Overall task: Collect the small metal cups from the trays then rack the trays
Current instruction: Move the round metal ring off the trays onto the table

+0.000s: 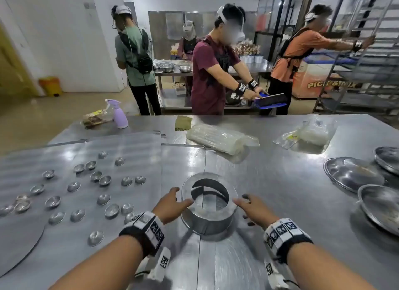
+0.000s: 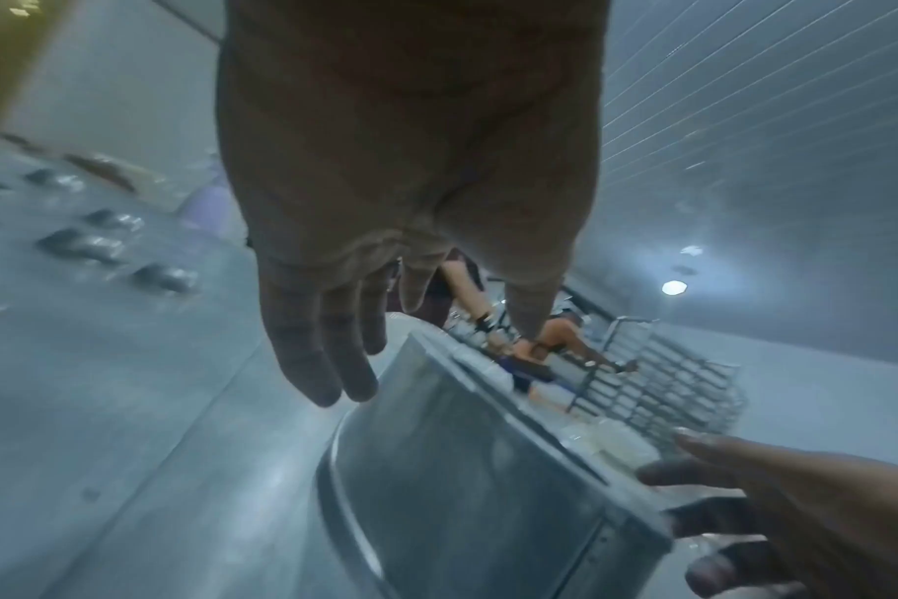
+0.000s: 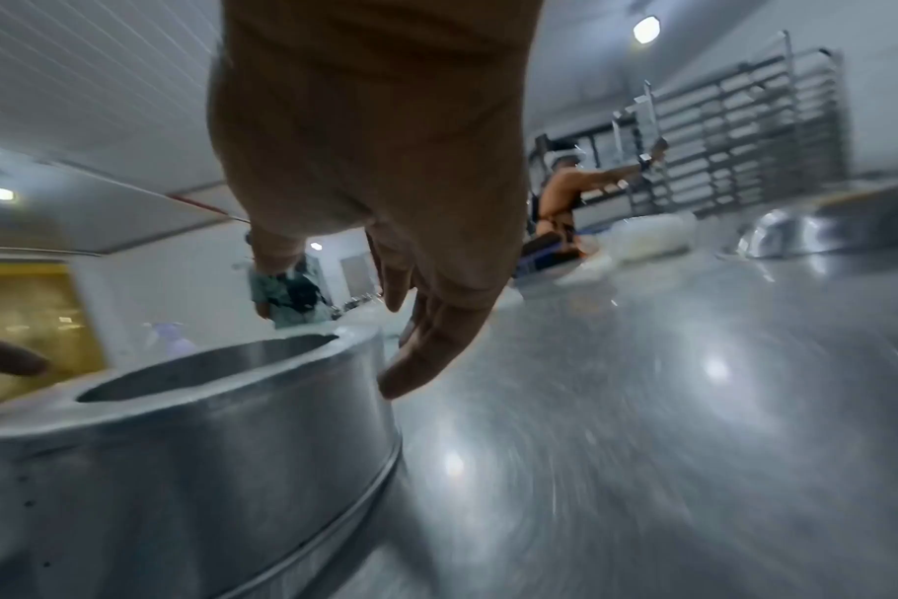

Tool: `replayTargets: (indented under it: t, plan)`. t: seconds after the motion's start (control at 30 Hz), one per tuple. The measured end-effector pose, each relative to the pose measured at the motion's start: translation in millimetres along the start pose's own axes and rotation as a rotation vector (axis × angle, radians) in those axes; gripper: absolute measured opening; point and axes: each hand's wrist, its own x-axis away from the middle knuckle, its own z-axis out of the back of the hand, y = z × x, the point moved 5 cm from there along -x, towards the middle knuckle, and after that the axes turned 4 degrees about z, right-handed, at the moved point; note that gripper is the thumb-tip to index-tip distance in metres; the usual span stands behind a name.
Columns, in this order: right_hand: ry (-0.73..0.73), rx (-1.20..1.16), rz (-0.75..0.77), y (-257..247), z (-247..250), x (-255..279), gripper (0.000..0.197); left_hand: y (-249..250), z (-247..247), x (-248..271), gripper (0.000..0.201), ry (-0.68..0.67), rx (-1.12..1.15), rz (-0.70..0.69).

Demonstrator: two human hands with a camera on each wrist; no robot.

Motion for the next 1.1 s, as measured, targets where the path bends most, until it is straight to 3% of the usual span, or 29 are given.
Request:
replayTargets:
  t: [0.1, 0.2, 0.37, 0.43, 0.53, 0.57, 0.67, 0.7, 0.83, 0.87, 1.0, 1.1]
  plan:
    - [-0.058, -0.113, -0.074, 6, -20, -9, 0.072, 0, -16, -6, 0.074, -0.064, 0.124, 0.092]
    - [-0.056, -0.183, -0.08, 12, -29, -10, 0.06, -4, -28, -8, 0.058, -0.133, 0.303, 0.119]
    - [-0.099, -0.255, -0.035, 14, -33, -8, 0.047, -9, -37, -9, 0.051, -0.166, 0.444, 0.078]
    - [-0.065, -0.298, 0.019, 12, -29, -5, 0.046, -7, -35, -8, 0.052, -0.142, 0.461, 0.01]
    - [-0.005, -0.461, 0.081, 3, -16, -1, 0.053, -3, -24, -8, 0.07, -0.059, 0.505, -0.102]
    - [0.013, -0.542, 0.086, -1, -11, -2, 0.05, -1, -19, -7, 0.072, -0.025, 0.545, -0.116]
    - [0.042, -0.765, 0.085, -23, 2, -4, 0.016, 12, -4, 1, 0.066, 0.023, 0.738, -0.107]
    - [0.045, -0.808, 0.098, -30, 5, -5, 0.027, 16, 0, 3, 0.072, 0.029, 0.781, -0.09]
    - [0.058, -0.711, 0.174, -53, 10, -2, 0.081, 19, 6, 7, 0.092, 0.044, 0.858, -0.044]
    - [0.072, -0.671, 0.19, -54, 10, 1, 0.082, 18, 5, 9, 0.092, 0.046, 0.868, -0.044]
    - [0.055, -0.564, 0.249, -53, 1, 13, 0.055, 5, -7, 13, 0.071, 0.031, 0.823, -0.041]
    - [0.055, -0.525, 0.215, -39, -10, 16, 0.044, -18, -15, 12, 0.072, 0.057, 0.784, -0.004]
